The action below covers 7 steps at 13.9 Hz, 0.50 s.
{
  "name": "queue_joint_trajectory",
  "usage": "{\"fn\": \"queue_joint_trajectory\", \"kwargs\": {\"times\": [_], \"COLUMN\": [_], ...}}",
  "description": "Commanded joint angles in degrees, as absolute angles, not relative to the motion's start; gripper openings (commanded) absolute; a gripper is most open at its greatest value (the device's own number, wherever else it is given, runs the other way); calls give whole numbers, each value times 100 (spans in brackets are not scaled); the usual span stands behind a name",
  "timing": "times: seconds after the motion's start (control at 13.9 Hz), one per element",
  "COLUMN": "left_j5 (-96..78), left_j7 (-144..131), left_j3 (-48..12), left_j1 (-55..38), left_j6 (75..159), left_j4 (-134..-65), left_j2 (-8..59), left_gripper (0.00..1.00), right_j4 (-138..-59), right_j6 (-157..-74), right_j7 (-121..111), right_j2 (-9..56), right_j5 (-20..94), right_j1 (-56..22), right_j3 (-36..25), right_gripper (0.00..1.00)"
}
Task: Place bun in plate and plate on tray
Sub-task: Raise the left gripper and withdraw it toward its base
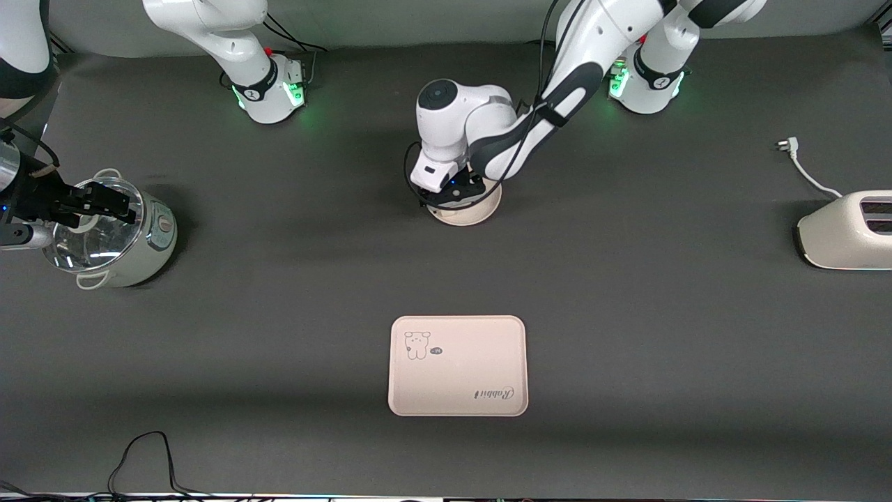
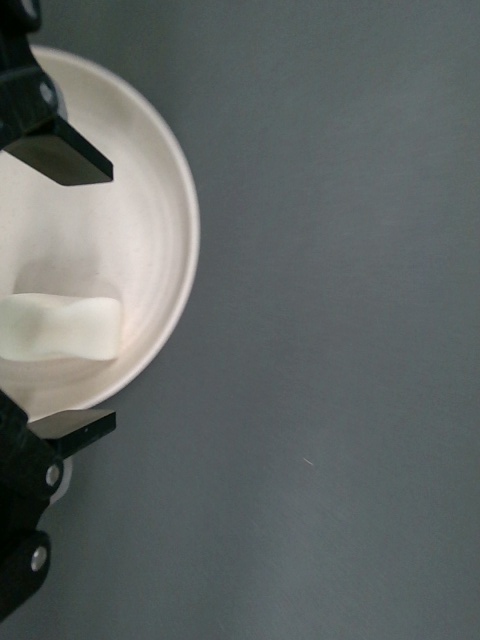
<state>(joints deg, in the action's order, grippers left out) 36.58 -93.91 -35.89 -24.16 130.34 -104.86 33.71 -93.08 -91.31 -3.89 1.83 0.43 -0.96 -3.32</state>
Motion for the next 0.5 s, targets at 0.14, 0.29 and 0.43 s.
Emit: {"fn": "queue_joint_trajectory", "kwargs": {"times": [0.14,0.29,0.43], "left_j5": [2815,2244,1874], "left_j7": [-7835,-6782,-5578], "left_j3": [-3683,-3683,-3683], "left_j1": [-2145,-1725,-1146], "left_j6": [11526,10814,10382], "left_j4": [-9310,-8914,-8842], "left_j2": [3024,2726,2270], "left_gripper": [100,100,100], "right_j4": [-9351,-9474,-9545], "right_j6": [-9141,-9141,-9141], "right_j7": [-475,-396,-116], "right_j2": [132,88,27], "right_j5": [-70,-62,-35], "right_j1": [-149,-193,-456], "right_j3": [-369,-334,-334], "right_gripper": [100,100,100]}}
